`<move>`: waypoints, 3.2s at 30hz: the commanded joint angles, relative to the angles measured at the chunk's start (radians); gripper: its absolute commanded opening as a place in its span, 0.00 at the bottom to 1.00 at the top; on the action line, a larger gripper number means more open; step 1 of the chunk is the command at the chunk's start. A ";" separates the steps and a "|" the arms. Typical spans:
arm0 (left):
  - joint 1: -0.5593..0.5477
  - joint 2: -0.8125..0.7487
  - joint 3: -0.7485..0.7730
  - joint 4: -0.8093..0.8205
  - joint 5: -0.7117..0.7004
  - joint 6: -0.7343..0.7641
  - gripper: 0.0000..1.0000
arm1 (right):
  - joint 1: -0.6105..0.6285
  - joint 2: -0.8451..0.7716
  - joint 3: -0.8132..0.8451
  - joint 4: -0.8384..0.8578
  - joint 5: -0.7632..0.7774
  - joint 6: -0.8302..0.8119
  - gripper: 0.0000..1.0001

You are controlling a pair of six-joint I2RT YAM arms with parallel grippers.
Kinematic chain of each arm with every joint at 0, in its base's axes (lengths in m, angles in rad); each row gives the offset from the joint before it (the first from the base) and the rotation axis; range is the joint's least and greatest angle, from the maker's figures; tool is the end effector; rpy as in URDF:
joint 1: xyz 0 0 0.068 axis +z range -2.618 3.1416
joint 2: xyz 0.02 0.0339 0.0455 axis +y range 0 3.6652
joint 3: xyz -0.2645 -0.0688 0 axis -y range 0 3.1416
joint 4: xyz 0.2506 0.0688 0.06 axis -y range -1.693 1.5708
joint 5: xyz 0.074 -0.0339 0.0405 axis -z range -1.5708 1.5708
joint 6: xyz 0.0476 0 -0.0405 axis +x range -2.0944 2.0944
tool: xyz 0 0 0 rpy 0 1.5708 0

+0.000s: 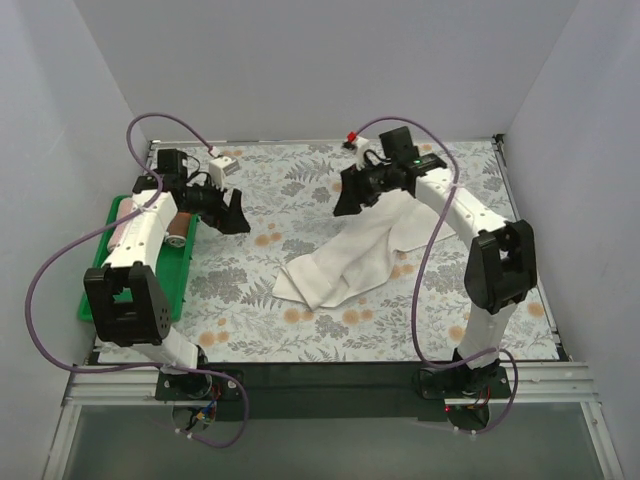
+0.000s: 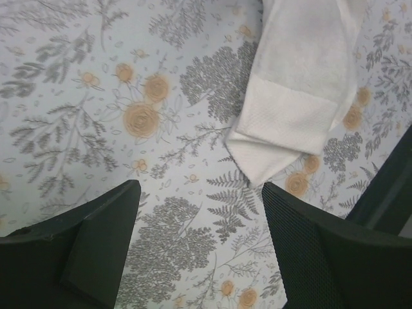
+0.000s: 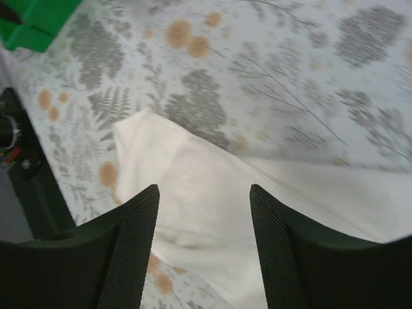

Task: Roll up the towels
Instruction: Move the towel to the center of the board, then flatten the towel

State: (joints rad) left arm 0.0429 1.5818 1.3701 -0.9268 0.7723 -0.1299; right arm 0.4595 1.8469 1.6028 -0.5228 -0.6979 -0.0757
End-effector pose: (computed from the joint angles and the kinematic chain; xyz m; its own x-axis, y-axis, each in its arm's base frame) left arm 0.3269 -0.0192 0.2858 -0.9334 -0.1329 -0.3334 0.1416 0.7170 -0.6825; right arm 0.3712 0.2178 0.2890 -0.5631 -0.3433 -0.7517 -0.7994 0.4568 0.3902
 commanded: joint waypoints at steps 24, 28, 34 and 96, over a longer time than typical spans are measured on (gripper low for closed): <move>-0.388 0.305 -0.098 0.249 -0.064 -0.109 0.59 | -0.272 0.078 -0.333 -0.135 0.693 -0.427 0.35; -0.409 0.331 -0.106 0.276 -0.045 -0.129 0.48 | -0.272 0.066 -0.362 -0.138 0.692 -0.440 0.34; -0.416 0.324 -0.114 0.287 -0.073 -0.129 0.12 | -0.285 -0.018 -0.357 -0.146 0.667 -0.453 0.33; -0.218 0.527 0.314 0.095 -0.149 -0.020 0.51 | -0.176 -0.126 -0.245 -0.310 0.419 -0.549 0.33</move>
State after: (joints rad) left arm -0.1619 2.0979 1.6588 -0.8597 0.6201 -0.1383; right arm 0.2119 1.7039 1.3155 -0.7849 -0.1783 -0.7300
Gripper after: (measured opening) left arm 0.501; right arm 0.321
